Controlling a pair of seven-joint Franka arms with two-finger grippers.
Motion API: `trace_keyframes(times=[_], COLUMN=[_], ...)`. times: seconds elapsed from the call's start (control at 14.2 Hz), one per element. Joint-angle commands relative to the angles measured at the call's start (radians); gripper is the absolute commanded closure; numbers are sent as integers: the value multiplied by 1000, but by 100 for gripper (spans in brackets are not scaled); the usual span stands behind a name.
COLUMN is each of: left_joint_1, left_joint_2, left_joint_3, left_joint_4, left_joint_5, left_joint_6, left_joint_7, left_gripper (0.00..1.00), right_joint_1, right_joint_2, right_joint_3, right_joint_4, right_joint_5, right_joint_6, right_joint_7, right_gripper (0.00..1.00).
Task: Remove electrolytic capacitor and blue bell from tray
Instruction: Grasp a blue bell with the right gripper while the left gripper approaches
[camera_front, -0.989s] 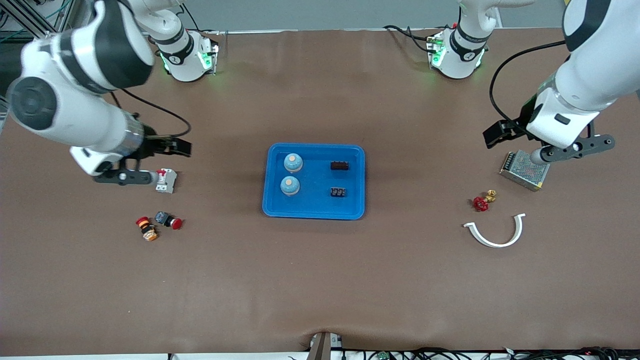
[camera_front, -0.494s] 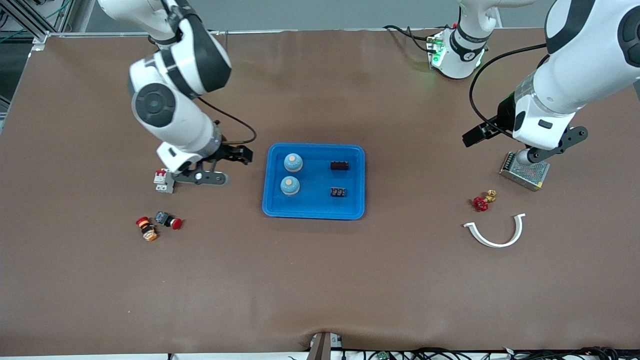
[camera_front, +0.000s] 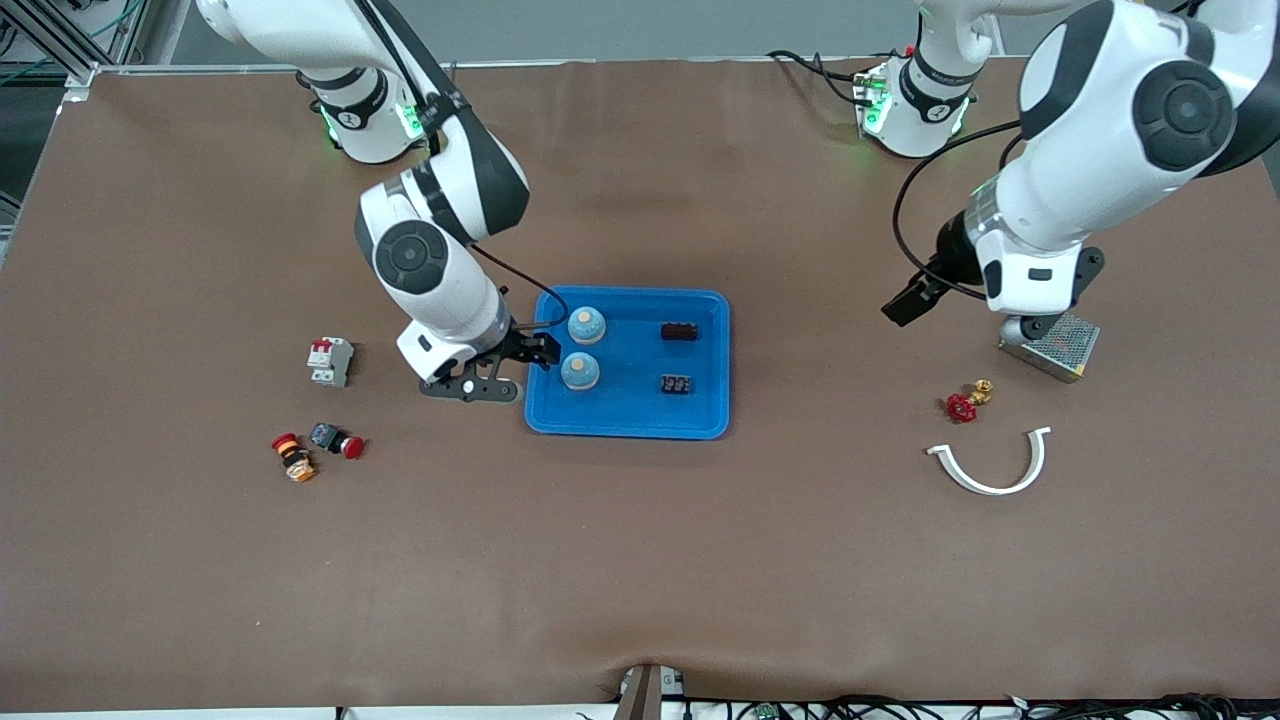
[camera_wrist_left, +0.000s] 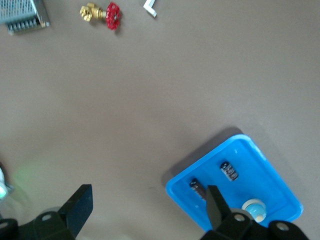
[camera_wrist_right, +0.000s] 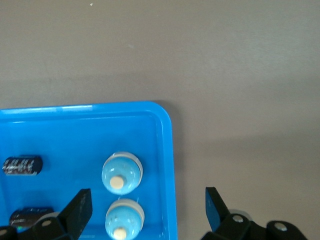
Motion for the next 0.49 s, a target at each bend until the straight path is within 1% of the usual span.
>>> trace_keyframes(times=[0.0,0.28,0.42], left_joint_1=[1,-3,-7], left_joint_2=[-6,15,38], left_joint_3=[-29,-61,-81], left_joint_4=[-52,-87,-87], left_joint_5=[-15,-15,-15], left_joint_6=[78,182,217], left_joint_7=[-145,-359,-452], left_gripper=[0,0,0], right_joint_1=[15,45,65], right_joint_2=[60,127,150], right_joint_3=[-11,-11,-12], right_joint_4=[53,55,55], right_joint_5=[15,15,9], right_joint_6=[21,123,140], right_joint_7=[12,12,10], right_gripper=[0,0,0])
